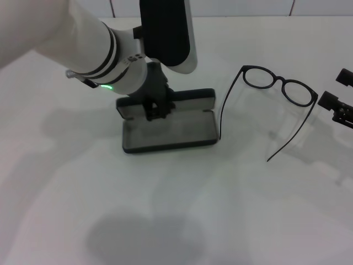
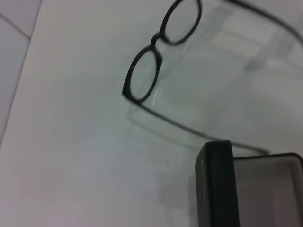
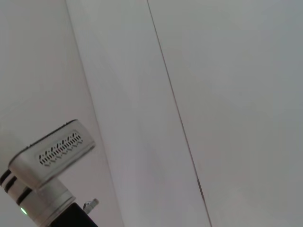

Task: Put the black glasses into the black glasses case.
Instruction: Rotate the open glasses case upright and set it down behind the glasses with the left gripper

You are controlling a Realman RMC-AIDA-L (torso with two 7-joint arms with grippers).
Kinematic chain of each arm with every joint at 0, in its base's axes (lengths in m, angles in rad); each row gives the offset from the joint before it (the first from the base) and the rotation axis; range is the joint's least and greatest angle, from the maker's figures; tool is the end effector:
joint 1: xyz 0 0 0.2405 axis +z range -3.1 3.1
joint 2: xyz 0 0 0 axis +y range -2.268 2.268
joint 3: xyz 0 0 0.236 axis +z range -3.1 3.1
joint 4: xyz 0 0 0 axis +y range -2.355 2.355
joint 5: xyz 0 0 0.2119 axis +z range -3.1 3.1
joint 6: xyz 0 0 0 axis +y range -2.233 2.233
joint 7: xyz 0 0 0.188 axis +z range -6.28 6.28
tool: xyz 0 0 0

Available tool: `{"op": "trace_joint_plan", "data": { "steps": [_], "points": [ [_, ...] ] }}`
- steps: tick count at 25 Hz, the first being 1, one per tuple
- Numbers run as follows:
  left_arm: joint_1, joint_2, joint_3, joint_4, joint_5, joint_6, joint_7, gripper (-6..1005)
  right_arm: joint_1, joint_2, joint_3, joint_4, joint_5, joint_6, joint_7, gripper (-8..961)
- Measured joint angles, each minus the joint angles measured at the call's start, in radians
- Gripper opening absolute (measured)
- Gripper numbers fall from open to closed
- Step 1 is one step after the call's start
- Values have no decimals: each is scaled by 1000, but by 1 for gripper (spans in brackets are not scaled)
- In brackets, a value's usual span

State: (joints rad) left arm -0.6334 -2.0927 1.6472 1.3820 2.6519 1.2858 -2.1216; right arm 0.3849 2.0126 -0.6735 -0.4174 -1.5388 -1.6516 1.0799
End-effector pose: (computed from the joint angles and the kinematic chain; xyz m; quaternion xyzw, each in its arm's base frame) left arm -0.1358 0.3764 -0.0685 -0.9580 0.0413 0.2091 0.1919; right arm 0.2515 0.3172 0.0184 -0.8517 0.1954 0.4165 0.2508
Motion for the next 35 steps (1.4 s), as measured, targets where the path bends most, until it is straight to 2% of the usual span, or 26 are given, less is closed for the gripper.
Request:
{"op": "trace_joint_plan", "data": {
  "steps": [8, 15, 25, 35],
  "points": [
    [-1, -1, 33, -15, 39, -28, 1, 221, -5, 0, 0, 2, 0, -3, 0, 854],
    [-4, -7, 116, -26, 4, -91, -16, 238, -6, 0, 0, 3, 1, -4, 0, 854],
    [-33, -7, 129, -63, -83, -157, -20, 262, -6, 0, 0, 18, 1, -5, 0, 854],
    [-24, -2, 120, -59, -27, -149, -74, 287, -3, 0, 0, 18, 0, 2, 0, 854]
  ]
}}
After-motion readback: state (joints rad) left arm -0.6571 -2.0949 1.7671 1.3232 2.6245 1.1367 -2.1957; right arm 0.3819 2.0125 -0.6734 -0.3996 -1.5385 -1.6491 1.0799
